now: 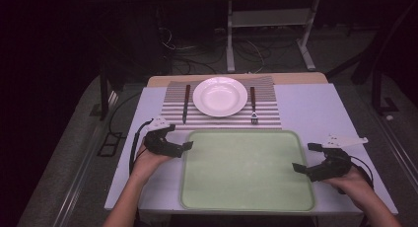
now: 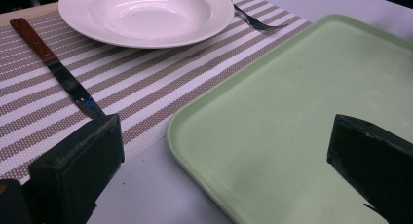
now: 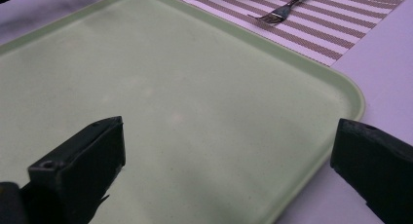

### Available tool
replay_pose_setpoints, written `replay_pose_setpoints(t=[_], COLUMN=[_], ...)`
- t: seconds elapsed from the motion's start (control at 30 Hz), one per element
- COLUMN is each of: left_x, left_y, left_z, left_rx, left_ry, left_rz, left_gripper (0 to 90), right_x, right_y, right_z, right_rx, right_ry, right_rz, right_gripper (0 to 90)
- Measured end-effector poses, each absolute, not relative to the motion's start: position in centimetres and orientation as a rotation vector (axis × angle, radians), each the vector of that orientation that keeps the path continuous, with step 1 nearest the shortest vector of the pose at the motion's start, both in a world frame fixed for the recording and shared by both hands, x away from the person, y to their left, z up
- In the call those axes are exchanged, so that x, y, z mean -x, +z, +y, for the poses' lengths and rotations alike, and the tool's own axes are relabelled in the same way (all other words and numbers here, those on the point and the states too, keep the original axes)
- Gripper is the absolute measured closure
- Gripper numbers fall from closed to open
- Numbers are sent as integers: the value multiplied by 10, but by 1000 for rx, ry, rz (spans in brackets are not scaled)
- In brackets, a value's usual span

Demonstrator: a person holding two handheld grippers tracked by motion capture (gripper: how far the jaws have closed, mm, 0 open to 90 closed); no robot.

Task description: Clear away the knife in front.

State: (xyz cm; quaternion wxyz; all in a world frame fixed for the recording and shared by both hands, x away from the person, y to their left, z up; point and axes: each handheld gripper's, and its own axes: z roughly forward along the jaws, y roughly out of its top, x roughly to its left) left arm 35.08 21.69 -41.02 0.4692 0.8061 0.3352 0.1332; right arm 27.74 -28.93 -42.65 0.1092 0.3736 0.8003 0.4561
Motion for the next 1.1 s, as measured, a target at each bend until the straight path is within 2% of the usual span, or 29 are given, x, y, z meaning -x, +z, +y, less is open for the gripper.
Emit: replay_pose_setpoints(t=[1.1], left_x=[-369], left_y=[-411], left_z=[217], left_rx=[-1960], left_ry=[371], left_rz=[862], left_gripper=[0], right_x=[-281], right_y=[-427], right_z=[-286], right_rx=[-1081], right_ry=[1357], right_rz=[2361], right_gripper=[0])
